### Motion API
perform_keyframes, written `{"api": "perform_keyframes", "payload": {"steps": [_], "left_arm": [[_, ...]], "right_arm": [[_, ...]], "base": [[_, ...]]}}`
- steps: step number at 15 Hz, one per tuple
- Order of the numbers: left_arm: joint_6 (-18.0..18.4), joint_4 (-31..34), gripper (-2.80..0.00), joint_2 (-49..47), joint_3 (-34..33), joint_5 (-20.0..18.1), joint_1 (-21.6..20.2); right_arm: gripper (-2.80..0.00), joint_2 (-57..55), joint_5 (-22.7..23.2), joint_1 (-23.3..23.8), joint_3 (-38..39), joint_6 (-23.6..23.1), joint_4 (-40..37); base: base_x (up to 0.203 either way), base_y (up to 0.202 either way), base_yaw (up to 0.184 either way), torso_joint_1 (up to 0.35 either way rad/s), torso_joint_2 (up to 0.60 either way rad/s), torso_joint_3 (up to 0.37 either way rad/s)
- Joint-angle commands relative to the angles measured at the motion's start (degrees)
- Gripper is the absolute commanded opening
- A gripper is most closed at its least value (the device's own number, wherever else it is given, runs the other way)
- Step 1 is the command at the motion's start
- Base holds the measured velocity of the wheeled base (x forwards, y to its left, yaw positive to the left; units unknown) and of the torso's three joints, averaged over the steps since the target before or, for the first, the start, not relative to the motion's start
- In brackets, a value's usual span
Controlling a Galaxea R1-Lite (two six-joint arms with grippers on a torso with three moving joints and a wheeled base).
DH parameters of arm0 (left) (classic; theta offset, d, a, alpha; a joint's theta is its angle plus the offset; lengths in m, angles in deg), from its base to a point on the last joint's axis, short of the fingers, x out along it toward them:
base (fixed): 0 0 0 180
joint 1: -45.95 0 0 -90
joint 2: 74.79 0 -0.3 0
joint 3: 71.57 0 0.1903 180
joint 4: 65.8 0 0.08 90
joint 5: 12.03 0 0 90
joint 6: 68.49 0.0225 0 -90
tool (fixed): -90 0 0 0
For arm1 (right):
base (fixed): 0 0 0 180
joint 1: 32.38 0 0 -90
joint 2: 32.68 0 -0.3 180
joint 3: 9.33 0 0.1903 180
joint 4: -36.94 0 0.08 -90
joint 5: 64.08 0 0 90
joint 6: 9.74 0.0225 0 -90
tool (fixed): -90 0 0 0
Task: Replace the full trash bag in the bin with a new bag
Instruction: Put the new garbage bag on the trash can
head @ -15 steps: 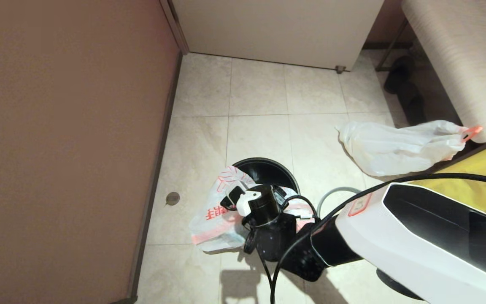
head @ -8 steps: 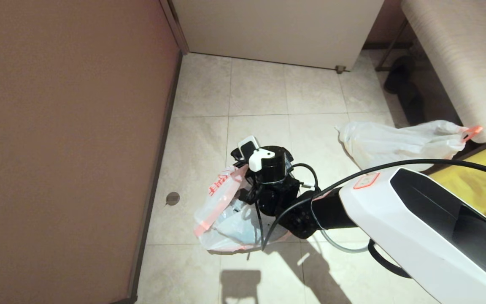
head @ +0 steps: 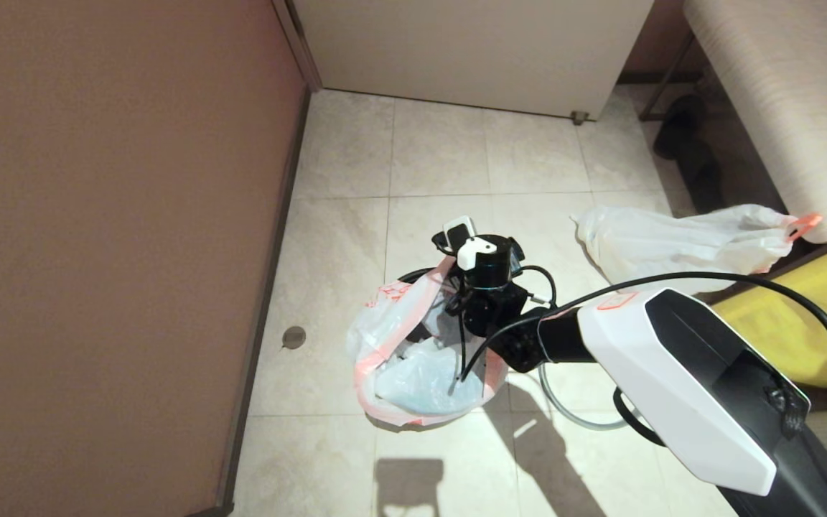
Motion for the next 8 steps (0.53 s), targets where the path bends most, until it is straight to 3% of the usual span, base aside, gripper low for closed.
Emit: {"api": "perform_keyframes", "payload": {"steps": [1, 8], "left_arm": [[0.0, 0.0, -2.80, 0.0, 0.0, 0.0, 0.0], [0.0, 0.0, -2.80, 0.0, 0.0, 0.0, 0.0]], "right_arm": [[0.00, 0.2, -0.1, 0.7, -0.5, 0.2, 3.5], [0.00, 2.9, -0.1, 1.3, -0.3, 0.3, 5.2]], "base": [[0.000, 0.000, 0.000, 0.000, 0.00, 0.000], [0.000, 0.000, 0.000, 0.000, 0.00, 0.000]]}}
